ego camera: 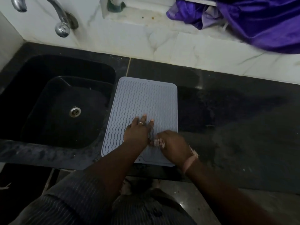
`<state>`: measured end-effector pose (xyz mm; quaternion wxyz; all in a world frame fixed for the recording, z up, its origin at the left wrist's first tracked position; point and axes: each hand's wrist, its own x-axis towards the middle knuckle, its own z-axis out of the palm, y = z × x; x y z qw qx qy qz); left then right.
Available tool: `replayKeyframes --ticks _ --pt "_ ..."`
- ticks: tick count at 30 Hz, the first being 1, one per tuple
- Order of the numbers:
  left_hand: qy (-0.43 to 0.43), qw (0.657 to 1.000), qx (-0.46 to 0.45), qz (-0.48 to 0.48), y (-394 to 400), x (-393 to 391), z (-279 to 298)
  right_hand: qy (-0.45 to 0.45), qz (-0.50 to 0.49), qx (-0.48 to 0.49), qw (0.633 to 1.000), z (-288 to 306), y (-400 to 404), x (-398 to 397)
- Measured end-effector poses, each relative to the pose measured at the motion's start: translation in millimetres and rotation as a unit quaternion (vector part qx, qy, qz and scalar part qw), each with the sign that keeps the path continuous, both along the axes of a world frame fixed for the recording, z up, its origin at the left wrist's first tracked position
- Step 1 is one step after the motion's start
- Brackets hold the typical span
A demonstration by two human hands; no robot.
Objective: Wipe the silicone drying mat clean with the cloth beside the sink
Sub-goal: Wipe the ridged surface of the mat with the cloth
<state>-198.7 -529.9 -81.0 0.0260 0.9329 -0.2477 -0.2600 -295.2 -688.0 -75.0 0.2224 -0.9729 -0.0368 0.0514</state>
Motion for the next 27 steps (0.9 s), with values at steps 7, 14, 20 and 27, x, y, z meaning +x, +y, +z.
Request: replayKeyframes --ticks 7,14,20,27 --pt "0.019 1.0 -0.001 0.018 -3.7 -1.0 0.4 0.125 0.036 0.086 0.988 14.6 7.1 -58.2" --pt "0.018 0.996 -0.069 0.051 -14.8 -36.2 -2.2 0.151 0.048 0.188 0.969 32.3 -39.2 -32.0" --pt "0.048 0.996 -0.033 0.062 -16.0 -69.0 -3.6 0.115 0.228 0.13 0.958 17.2 -43.7 -20.5" --pt "0.037 0.997 0.021 0.067 -22.9 -72.3 3.6 0.094 0.276 0.076 0.953 21.0 -86.6 48.7"
